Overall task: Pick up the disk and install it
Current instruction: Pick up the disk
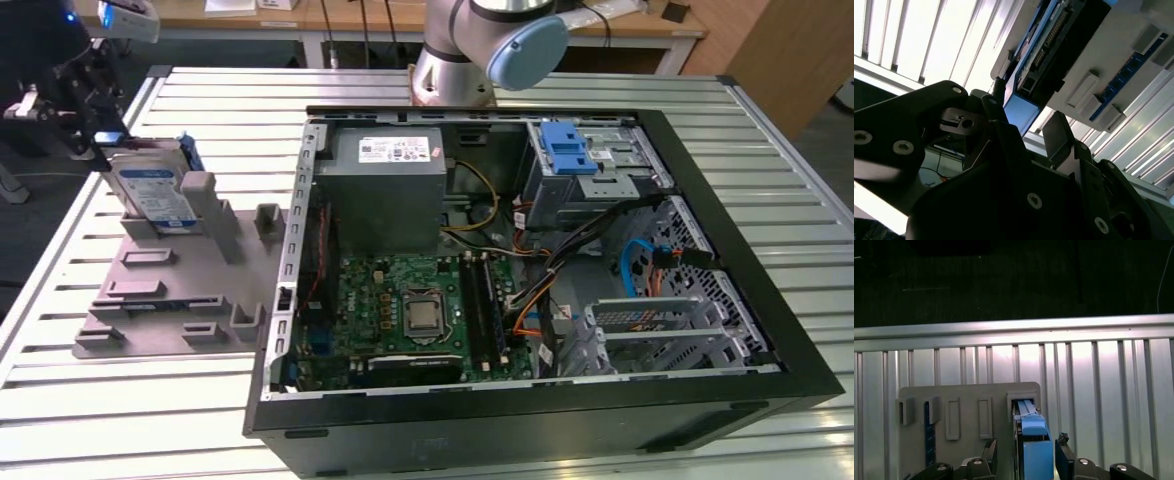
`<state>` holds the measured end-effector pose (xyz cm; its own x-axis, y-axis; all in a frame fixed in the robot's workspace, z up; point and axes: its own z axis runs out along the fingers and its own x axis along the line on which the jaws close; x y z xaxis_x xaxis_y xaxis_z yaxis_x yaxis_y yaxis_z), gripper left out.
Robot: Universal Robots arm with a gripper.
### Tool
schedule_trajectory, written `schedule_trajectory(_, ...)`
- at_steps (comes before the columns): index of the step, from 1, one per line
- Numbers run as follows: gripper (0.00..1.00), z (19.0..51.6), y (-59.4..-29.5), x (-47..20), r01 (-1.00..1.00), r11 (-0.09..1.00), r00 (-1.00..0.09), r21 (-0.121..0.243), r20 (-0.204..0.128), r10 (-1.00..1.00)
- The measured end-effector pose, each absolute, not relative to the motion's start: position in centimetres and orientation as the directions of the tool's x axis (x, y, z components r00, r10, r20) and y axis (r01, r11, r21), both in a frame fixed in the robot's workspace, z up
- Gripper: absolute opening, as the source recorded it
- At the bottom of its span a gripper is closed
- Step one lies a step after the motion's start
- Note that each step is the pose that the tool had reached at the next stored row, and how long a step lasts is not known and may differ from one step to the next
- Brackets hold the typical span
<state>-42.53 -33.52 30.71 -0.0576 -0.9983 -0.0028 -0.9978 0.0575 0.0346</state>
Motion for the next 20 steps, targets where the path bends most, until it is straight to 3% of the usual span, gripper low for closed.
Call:
schedule_trajectory(15,0.56,28.9,-33.4,-42.6,-0.998,0.057,-0.058,0.034,-0.004,-0.998)
schedule_trajectory(19,0.38,29.0,-33.4,-42.6,-0.998,0.057,-0.057,0.032,-0.004,-0.998)
schedule_trajectory(20,0.38,29.0,-33.4,-42.6,-0.998,0.057,-0.057,0.032,-0.004,-0.998)
